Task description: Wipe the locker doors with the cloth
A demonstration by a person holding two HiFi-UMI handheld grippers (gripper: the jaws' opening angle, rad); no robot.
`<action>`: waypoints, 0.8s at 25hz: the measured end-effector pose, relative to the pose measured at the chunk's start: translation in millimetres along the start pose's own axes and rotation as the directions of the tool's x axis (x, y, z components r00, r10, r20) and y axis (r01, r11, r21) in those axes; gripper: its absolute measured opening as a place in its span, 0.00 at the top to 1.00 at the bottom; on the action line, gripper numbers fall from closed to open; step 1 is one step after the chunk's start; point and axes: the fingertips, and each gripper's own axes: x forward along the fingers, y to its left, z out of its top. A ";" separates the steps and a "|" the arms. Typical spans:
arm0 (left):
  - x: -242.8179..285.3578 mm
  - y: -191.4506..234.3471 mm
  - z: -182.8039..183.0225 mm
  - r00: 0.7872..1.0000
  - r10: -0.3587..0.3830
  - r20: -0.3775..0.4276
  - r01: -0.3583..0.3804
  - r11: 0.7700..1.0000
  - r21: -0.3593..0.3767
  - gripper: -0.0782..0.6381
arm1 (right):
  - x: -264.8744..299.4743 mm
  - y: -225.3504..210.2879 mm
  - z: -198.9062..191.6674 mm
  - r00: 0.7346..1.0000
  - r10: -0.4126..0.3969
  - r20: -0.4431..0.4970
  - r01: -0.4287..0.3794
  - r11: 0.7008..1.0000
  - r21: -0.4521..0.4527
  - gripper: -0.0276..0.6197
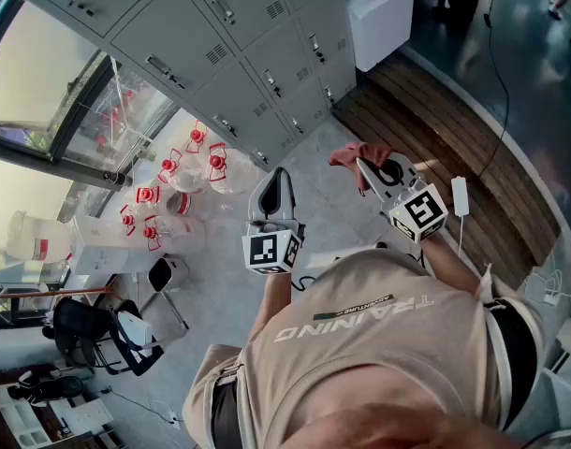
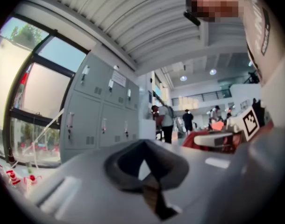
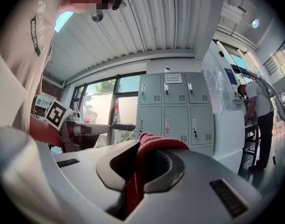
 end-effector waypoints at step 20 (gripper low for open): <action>-4.7 91.6 -35.3 0.998 0.040 -0.055 -0.043 0.997 -0.059 0.88 | 51.6 29.0 -39.7 0.994 -0.056 -0.093 0.059 0.998 0.025 0.91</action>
